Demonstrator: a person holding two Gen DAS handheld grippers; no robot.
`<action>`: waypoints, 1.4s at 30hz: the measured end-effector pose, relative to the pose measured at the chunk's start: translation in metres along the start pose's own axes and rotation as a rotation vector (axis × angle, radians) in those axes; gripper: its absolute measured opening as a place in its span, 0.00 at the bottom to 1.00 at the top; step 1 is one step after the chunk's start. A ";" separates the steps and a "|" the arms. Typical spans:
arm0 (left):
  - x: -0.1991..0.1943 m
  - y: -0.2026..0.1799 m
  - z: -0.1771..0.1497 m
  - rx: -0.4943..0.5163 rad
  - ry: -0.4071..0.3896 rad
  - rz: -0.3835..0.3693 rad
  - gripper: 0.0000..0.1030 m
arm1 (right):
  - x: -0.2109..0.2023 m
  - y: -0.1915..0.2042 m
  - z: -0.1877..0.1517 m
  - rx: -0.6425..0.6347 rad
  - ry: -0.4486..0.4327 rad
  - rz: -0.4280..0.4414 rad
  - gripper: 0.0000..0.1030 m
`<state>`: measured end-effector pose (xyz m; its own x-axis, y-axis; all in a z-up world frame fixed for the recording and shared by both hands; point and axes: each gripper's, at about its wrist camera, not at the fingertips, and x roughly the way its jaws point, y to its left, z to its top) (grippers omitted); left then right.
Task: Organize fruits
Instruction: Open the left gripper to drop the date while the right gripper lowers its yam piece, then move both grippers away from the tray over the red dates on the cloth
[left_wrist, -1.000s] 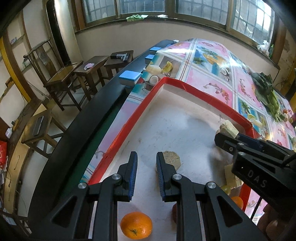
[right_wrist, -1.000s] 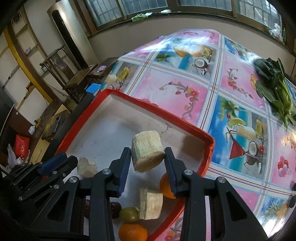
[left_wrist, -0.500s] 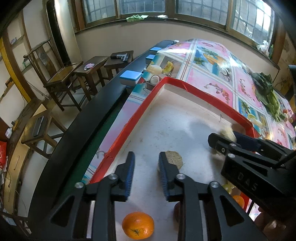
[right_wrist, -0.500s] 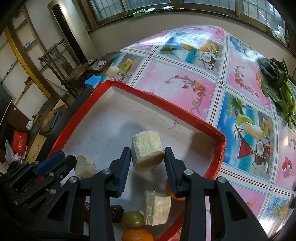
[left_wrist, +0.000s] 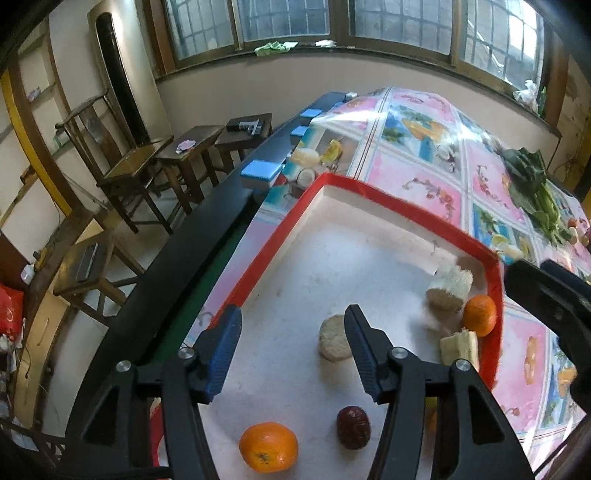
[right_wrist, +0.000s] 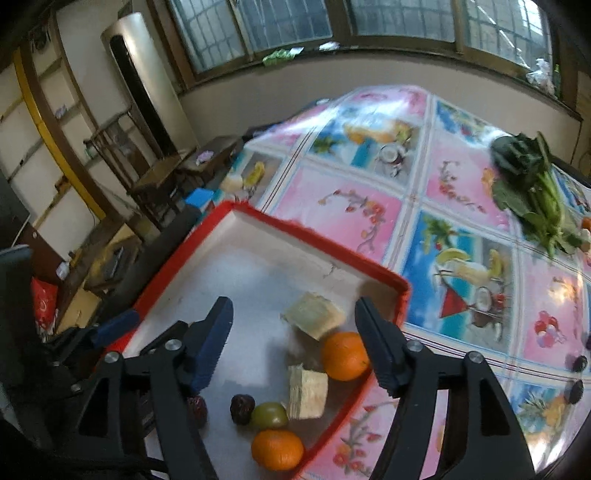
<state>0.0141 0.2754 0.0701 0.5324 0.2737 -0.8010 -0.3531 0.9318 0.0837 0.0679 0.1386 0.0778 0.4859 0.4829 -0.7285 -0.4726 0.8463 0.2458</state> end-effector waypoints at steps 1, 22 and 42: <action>-0.002 -0.002 0.001 0.004 -0.007 0.001 0.56 | -0.004 -0.001 0.000 0.004 -0.005 0.005 0.67; -0.055 -0.135 -0.006 0.170 -0.051 -0.190 0.65 | -0.100 -0.117 -0.051 0.186 -0.094 -0.114 0.67; -0.062 -0.259 -0.049 0.369 0.024 -0.298 0.65 | -0.177 -0.277 -0.132 0.448 -0.102 -0.328 0.67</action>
<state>0.0344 0.0055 0.0694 0.5497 -0.0203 -0.8351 0.1117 0.9925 0.0494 0.0154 -0.2111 0.0542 0.6340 0.1785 -0.7525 0.0626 0.9579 0.2800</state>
